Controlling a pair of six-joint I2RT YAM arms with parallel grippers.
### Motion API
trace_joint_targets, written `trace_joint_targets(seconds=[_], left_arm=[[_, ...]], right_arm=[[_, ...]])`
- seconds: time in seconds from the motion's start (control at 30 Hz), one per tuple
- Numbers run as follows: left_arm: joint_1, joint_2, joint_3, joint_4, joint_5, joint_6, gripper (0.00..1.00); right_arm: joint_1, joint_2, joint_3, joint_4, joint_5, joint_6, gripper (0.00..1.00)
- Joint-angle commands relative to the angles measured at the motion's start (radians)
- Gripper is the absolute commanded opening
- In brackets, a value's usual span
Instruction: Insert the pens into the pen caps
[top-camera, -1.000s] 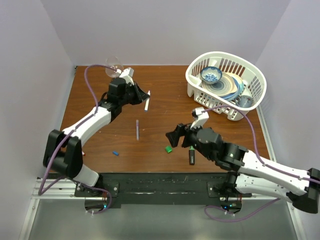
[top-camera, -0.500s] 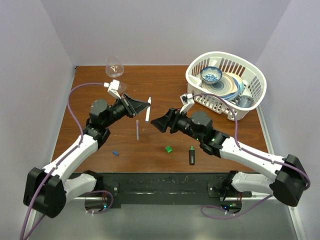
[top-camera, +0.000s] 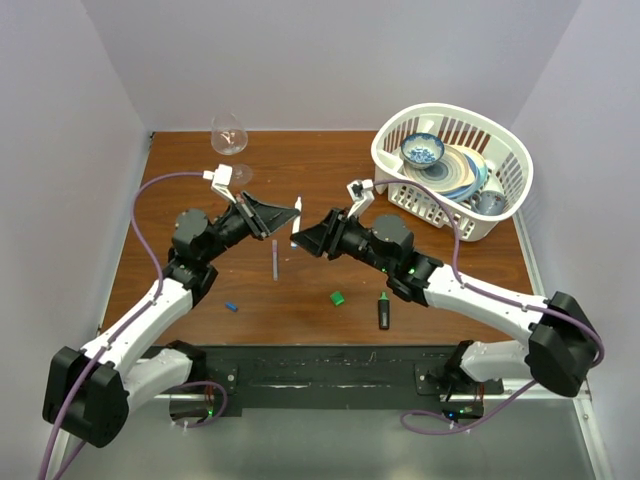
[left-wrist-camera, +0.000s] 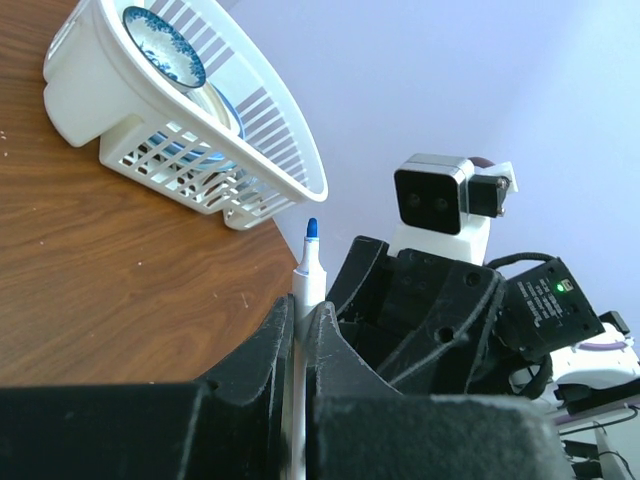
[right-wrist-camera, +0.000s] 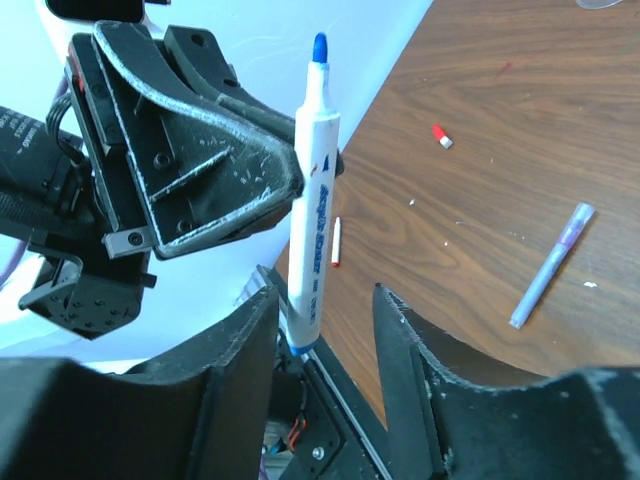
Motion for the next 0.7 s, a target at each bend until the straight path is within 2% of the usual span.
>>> trace_joint_targets(seconds=[0.0,0.07,0.13,0.2,0.23,0.27,0.33,0.37,0.43,0.5,0.57,0.67], left_arm=[[-0.003,-0.026,-0.025,0.074,0.029,-0.036,0.00],[-0.003,-0.023,-0.029,0.082,0.039,-0.042,0.00],[-0.003,-0.026,-0.031,0.082,0.039,-0.043,0.00],[-0.003,-0.040,-0.034,0.071,0.032,-0.037,0.00],[-0.003,-0.046,-0.034,0.065,0.026,-0.033,0.00],[-0.003,-0.057,-0.034,0.053,0.018,-0.028,0.00],[-0.003,-0.068,-0.028,0.035,0.012,-0.011,0.00],[-0.003,-0.081,-0.020,-0.014,-0.007,0.007,0.19],[-0.003,-0.095,0.020,-0.161,-0.057,0.039,0.40],[-0.003,-0.111,0.061,-0.286,-0.106,0.088,0.65],[0.000,-0.115,0.127,-0.470,-0.184,0.131,0.76],[0.008,-0.115,0.198,-0.709,-0.327,0.133,0.77]], right_arm=[[0.001,0.031,0.058,0.066,-0.019,0.009,0.41],[0.001,0.051,0.061,0.080,-0.028,0.018,0.38],[0.001,0.057,0.051,0.109,-0.037,0.032,0.29],[0.001,0.065,0.046,0.126,-0.056,0.036,0.17],[0.001,0.065,0.043,0.132,-0.059,0.036,0.05],[0.001,0.062,0.041,0.135,-0.062,0.036,0.00],[0.001,0.051,0.028,0.134,-0.056,0.033,0.00],[0.001,0.037,0.021,0.129,-0.043,0.036,0.00],[0.001,0.014,0.003,0.080,-0.008,0.033,0.00],[0.001,-0.023,-0.023,0.048,0.015,0.023,0.00],[0.001,-0.049,-0.032,0.010,0.045,0.007,0.00],[0.001,-0.108,-0.061,-0.061,0.079,-0.019,0.00]])
